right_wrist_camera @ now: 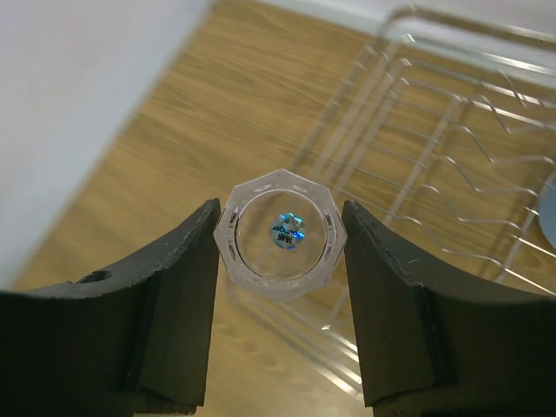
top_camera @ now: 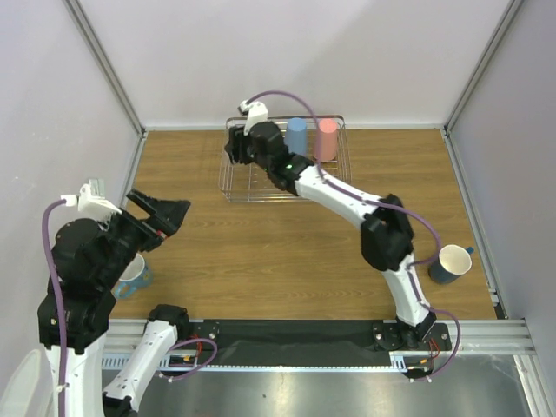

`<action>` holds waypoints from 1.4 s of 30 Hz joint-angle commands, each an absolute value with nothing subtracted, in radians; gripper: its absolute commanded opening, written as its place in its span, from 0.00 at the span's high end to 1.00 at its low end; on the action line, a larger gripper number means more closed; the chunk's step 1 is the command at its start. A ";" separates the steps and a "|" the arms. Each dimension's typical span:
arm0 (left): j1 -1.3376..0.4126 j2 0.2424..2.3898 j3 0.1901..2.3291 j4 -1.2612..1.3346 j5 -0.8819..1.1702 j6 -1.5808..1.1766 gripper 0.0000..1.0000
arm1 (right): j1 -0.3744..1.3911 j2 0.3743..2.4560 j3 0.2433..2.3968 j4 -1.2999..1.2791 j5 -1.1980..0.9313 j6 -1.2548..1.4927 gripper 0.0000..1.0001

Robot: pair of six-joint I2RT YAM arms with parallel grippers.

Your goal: Load the cups into the dish rack

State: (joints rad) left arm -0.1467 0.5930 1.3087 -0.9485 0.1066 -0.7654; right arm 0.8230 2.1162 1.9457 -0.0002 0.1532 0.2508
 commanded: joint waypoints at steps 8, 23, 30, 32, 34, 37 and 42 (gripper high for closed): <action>-0.149 0.558 1.221 -1.103 0.026 -0.638 0.01 | 0.850 2.301 2.180 0.005 0.350 0.083 1.00; -0.149 0.563 1.232 -1.134 0.037 -0.575 0.01 | 0.861 2.444 2.276 -0.041 0.408 0.035 1.00; -0.149 0.563 1.229 -1.141 0.040 -0.558 0.01 | 0.864 2.483 2.289 -0.051 0.425 0.048 1.00; -0.149 0.561 1.230 -1.147 0.038 -0.554 0.00 | 0.864 2.490 2.289 -0.057 0.425 0.052 1.00; -0.149 0.563 1.238 -1.154 0.035 -0.552 0.01 | 0.864 2.499 2.290 -0.058 0.416 0.058 0.97; -0.149 0.561 1.241 -1.160 0.032 -0.546 0.01 | 0.865 2.508 2.290 -0.066 0.413 0.064 0.96; -0.149 0.563 1.241 -1.158 0.034 -0.545 0.00 | 0.865 2.516 2.287 -0.074 0.405 0.077 0.96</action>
